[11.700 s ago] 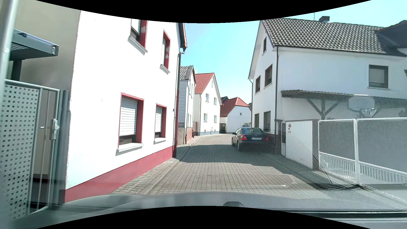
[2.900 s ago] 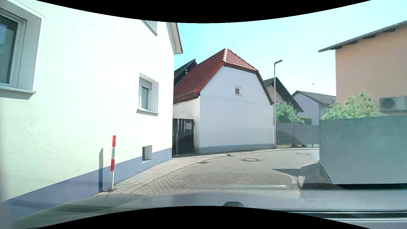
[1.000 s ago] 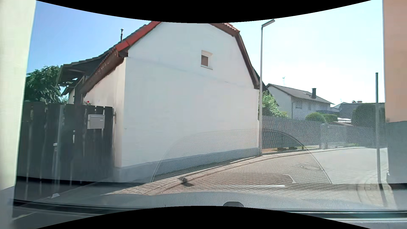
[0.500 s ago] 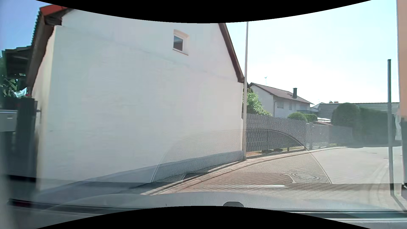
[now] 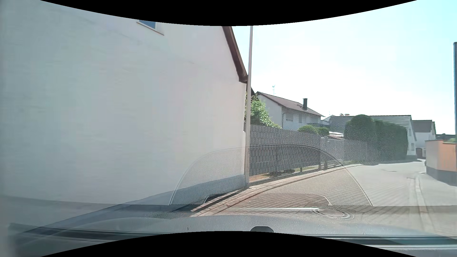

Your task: Follow the waypoints while adhering to traffic rules and regulations

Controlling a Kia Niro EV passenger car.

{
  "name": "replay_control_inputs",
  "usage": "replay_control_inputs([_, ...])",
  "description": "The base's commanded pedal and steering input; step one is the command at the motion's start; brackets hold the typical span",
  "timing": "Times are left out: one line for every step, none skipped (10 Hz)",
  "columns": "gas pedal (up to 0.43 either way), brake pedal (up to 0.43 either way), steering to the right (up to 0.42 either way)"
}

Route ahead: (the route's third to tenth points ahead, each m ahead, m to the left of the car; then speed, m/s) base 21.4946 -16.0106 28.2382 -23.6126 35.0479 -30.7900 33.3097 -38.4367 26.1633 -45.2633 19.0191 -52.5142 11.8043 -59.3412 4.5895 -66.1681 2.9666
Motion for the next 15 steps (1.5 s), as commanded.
replay_control_inputs([0.02,0.0,0.358])
replay_control_inputs([0.02,0.0,0.361])
replay_control_inputs([0.02,0.0,0.363])
replay_control_inputs([0.02,0.0,0.363])
replay_control_inputs([0.02,0.0,0.363])
replay_control_inputs([0.02,0.0,0.363])
replay_control_inputs([0.02,0.0,0.363])
replay_control_inputs([0.02,0.0,0.361])
replay_control_inputs([0.02,0.0,0.359])
replay_control_inputs([0.02,0.0,0.353])
replay_control_inputs([0.02,0.0,0.348])
replay_control_inputs([0.02,0.0,0.342])
replay_control_inputs([0.02,0.0,0.331])
replay_control_inputs([0.02,0.0,0.318])
replay_control_inputs([0.02,0.0,0.307])
